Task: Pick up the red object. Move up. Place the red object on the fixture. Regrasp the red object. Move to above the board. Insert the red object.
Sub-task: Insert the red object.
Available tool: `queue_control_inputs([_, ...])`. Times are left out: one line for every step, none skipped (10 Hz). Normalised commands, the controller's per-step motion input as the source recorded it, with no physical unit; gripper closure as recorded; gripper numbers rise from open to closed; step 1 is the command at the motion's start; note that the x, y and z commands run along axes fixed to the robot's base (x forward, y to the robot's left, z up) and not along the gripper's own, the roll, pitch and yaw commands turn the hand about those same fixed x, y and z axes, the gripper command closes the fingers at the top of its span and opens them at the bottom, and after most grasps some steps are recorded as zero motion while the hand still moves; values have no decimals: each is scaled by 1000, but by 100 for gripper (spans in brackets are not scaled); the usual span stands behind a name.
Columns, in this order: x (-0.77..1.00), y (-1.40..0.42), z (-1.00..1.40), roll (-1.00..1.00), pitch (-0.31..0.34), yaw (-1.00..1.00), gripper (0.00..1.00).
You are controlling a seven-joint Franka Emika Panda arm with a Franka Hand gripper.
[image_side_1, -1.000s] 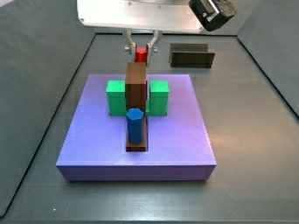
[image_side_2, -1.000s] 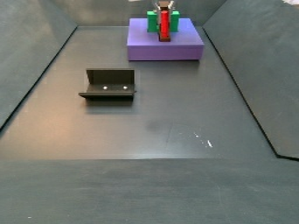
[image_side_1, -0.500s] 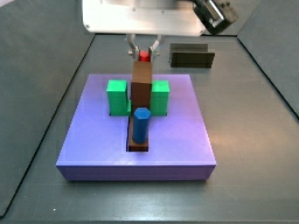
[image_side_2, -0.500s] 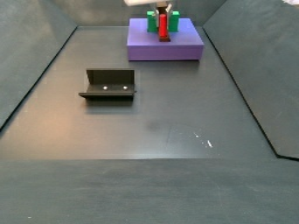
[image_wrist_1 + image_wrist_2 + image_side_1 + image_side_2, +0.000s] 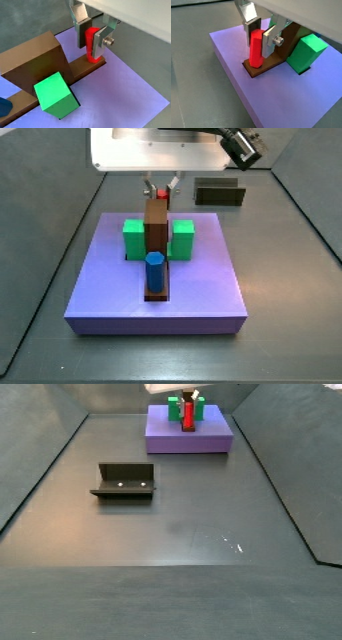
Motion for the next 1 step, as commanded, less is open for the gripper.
queue_control_inputs([0, 0, 0, 0, 0, 0, 100])
